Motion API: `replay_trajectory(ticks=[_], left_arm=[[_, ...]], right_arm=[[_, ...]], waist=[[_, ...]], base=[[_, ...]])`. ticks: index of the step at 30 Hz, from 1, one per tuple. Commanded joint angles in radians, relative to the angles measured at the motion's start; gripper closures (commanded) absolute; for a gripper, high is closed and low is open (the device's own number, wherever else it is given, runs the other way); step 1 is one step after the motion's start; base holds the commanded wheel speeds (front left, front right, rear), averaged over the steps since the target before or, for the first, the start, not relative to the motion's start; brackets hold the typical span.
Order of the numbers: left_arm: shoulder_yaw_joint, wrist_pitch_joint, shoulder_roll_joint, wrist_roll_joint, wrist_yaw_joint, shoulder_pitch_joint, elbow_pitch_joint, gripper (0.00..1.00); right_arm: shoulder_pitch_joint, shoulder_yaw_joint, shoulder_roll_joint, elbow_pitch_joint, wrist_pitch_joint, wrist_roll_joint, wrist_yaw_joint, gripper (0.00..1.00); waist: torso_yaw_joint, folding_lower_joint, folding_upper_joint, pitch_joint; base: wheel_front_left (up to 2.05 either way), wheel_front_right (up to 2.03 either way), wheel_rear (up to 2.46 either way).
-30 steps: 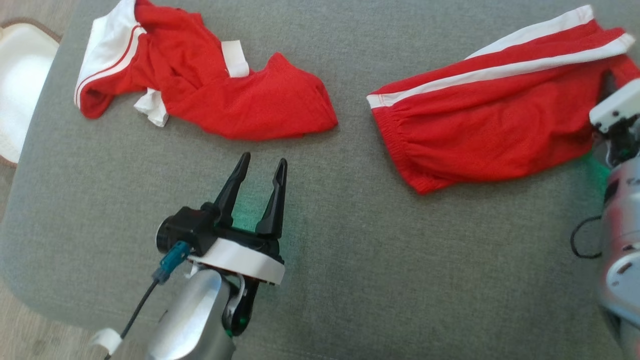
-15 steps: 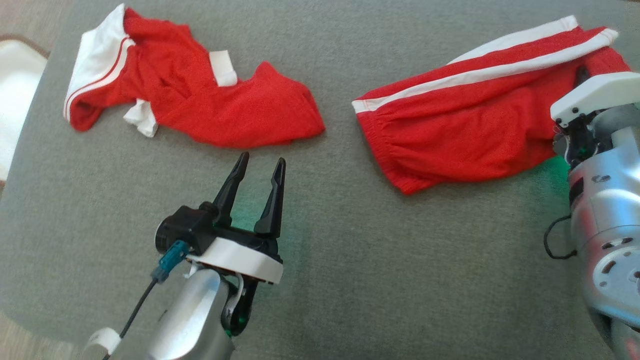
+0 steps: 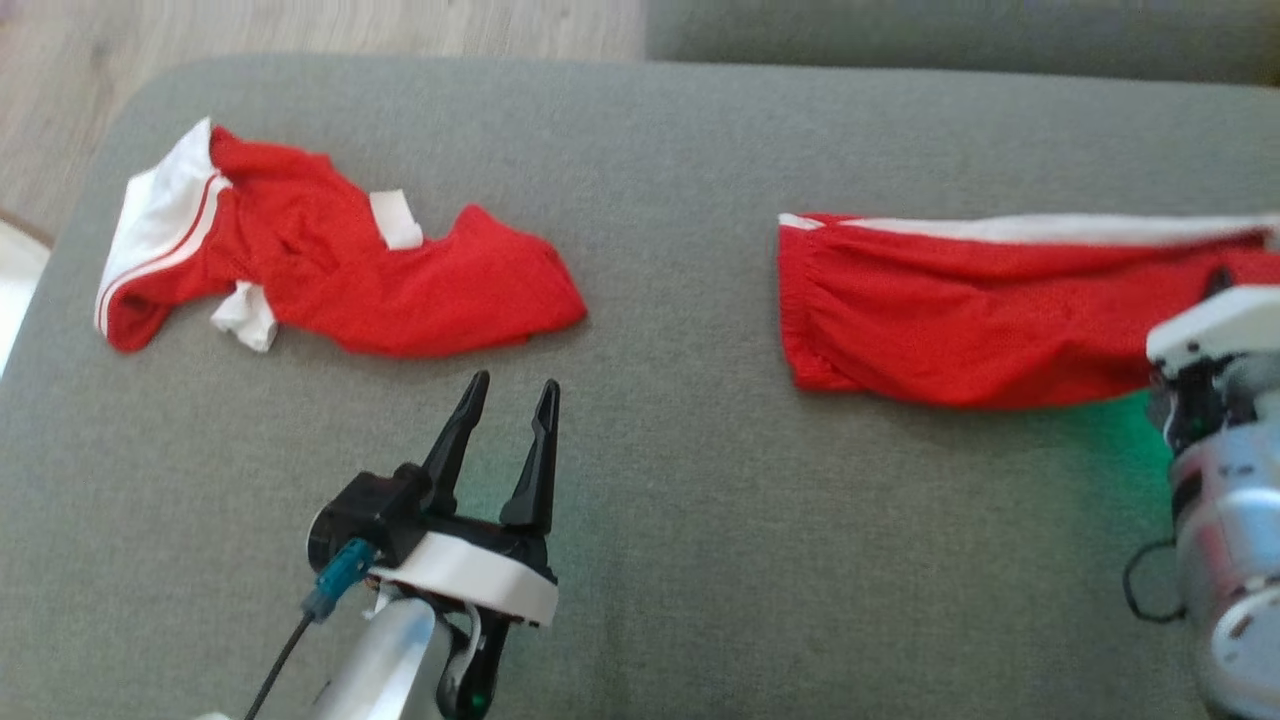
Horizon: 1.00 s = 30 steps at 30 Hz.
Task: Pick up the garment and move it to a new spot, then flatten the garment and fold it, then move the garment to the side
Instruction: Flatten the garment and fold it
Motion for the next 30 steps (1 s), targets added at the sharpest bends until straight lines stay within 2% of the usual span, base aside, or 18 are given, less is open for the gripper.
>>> replay_trajectory(ticks=[1, 12, 18, 23, 28, 30], left_arm=[[0.037, -0.008, 0.006, 0.010, 0.007, -0.012, -0.027, 0.00], [0.056, -0.008, 0.009, 0.032, 0.002, 0.020, -0.027, 0.00], [0.058, -0.008, 0.012, 0.037, 0.000, 0.019, -0.016, 0.00], [0.067, -0.008, 0.015, 0.035, 0.003, 0.027, -0.008, 0.00], [0.065, -0.008, 0.018, 0.032, 0.006, 0.034, -0.004, 0.00], [0.059, -0.007, 0.019, 0.032, 0.005, 0.033, -0.002, 0.00]], right_arm=[[-0.017, 0.016, -0.009, -0.019, -0.009, 0.007, -0.001, 1.00], [0.054, 0.023, -0.002, -0.014, -0.030, 0.048, -0.001, 1.00], [0.032, 0.086, 0.036, -0.009, -0.101, 0.077, -0.001, 1.00], [-0.003, 0.215, 0.077, 0.003, -0.145, 0.150, -0.001, 1.00], [-0.004, 0.466, 0.098, 0.014, -0.162, 0.296, -0.001, 1.00], [-0.007, 0.593, 0.098, 0.017, -0.154, 0.401, -0.001, 1.00]], waist=[[-0.019, 0.0001, 0.0000, -0.029], [-0.022, 0.0001, 0.0000, -0.048], [-0.015, 0.0001, 0.0000, -0.065], [-0.013, 0.0001, 0.0000, -0.099], [0.004, 0.0001, 0.0000, -0.129], [0.018, 0.0001, 0.0000, -0.134]], base=[[0.00, 0.00, 0.00], [0.00, 0.00, 0.00], [0.00, 0.00, 0.00], [0.00, 0.00, 0.00], [0.00, 0.00, 0.00], [0.00, 0.00, 0.00]])
